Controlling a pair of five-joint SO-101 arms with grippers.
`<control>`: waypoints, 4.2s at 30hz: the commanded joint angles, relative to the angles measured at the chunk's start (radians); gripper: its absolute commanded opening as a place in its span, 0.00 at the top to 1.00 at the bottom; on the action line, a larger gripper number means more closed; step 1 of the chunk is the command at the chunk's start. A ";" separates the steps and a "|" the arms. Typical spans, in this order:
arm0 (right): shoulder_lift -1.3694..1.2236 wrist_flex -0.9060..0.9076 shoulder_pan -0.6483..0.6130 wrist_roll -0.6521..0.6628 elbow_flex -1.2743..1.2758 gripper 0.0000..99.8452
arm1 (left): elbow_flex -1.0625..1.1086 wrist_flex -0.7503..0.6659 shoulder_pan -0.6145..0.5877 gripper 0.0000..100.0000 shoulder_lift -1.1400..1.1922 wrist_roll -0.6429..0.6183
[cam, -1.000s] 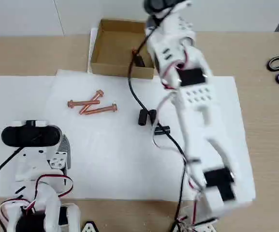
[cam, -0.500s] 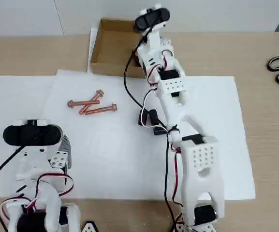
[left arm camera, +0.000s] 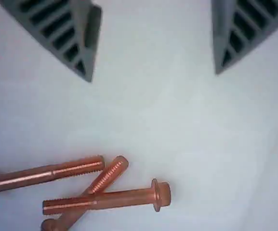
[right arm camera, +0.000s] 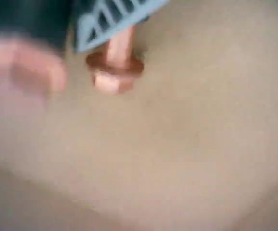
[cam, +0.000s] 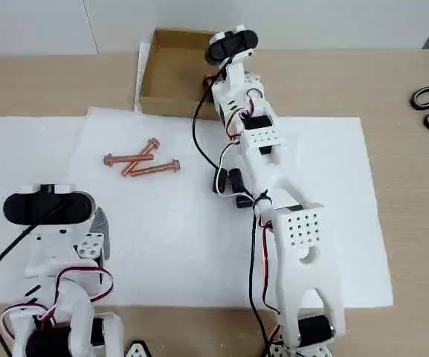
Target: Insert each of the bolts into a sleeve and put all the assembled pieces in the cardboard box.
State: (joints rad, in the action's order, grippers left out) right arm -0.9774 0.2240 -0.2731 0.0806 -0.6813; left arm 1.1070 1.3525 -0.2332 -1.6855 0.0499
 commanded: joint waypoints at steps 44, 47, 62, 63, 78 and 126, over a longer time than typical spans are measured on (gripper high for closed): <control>0.796 1.440 -0.159 -0.239 0.052 0.80 | -0.004 -0.023 0.003 0.84 0.000 -0.017; 0.796 1.440 -0.177 -0.239 0.158 0.80 | -0.004 -0.023 0.003 0.84 0.000 -0.017; 0.796 1.144 -0.257 -0.290 0.483 0.80 | -0.002 -0.020 0.003 0.84 0.000 -0.018; 0.794 1.118 -0.259 -0.324 0.502 0.80 | -0.002 -0.020 0.003 0.84 0.000 -0.018; 0.645 1.063 -0.260 -0.400 0.557 0.80 | 0.019 -0.020 0.003 0.84 0.000 -0.017; 0.874 1.403 -0.216 -0.396 0.354 1.00 | 0.019 -0.020 -0.002 0.84 0.000 -0.014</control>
State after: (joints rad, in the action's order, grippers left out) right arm -0.2394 1.5927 -0.5201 -0.3107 -0.2777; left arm 1.1285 1.3525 -0.2332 -1.6855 0.0361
